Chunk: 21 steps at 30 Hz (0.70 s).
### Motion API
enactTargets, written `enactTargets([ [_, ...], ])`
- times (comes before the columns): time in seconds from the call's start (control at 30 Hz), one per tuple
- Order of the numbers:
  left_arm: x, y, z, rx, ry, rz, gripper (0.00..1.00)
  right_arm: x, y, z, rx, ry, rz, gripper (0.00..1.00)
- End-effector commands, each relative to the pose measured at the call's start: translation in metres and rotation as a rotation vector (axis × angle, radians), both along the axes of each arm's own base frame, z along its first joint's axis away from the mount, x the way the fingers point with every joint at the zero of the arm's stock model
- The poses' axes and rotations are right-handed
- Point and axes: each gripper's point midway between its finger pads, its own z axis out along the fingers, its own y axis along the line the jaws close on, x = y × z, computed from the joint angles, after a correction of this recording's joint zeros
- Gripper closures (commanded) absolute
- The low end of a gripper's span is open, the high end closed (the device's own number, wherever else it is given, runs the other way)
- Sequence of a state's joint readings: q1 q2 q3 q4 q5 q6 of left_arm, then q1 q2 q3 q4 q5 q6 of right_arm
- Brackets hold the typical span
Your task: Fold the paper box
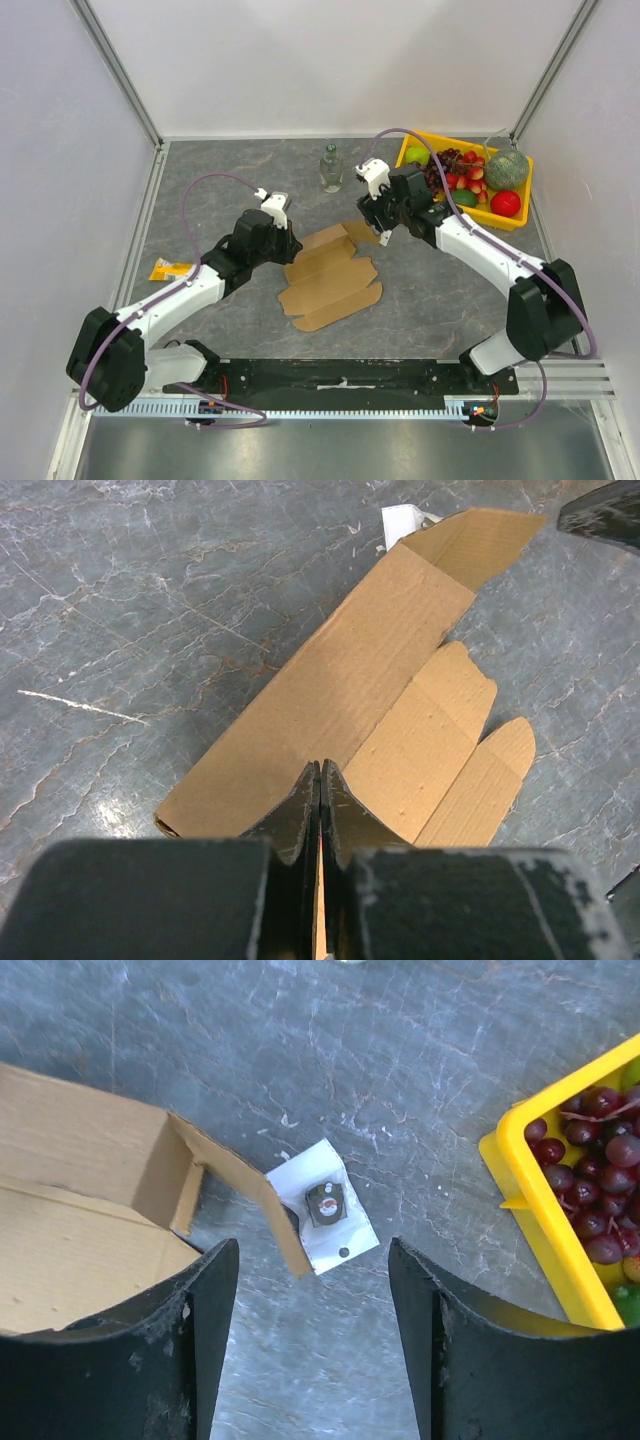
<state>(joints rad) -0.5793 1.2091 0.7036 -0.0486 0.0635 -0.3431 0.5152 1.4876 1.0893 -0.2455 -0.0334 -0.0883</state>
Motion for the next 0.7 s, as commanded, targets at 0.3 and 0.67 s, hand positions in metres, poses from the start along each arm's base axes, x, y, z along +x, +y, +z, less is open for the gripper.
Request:
enactTargets([
  [0.3, 0.003, -0.005, 0.030, -0.046, -0.087, -0.018, 0.98, 0.006, 0.004, -0.031, -0.041, 0.146, 0.252, 0.38],
  [0.67, 0.004, -0.005, 0.026, -0.039, -0.079, -0.018, 0.98, 0.008, 0.010, -0.047, -0.024, 0.202, 0.257, 0.54],
])
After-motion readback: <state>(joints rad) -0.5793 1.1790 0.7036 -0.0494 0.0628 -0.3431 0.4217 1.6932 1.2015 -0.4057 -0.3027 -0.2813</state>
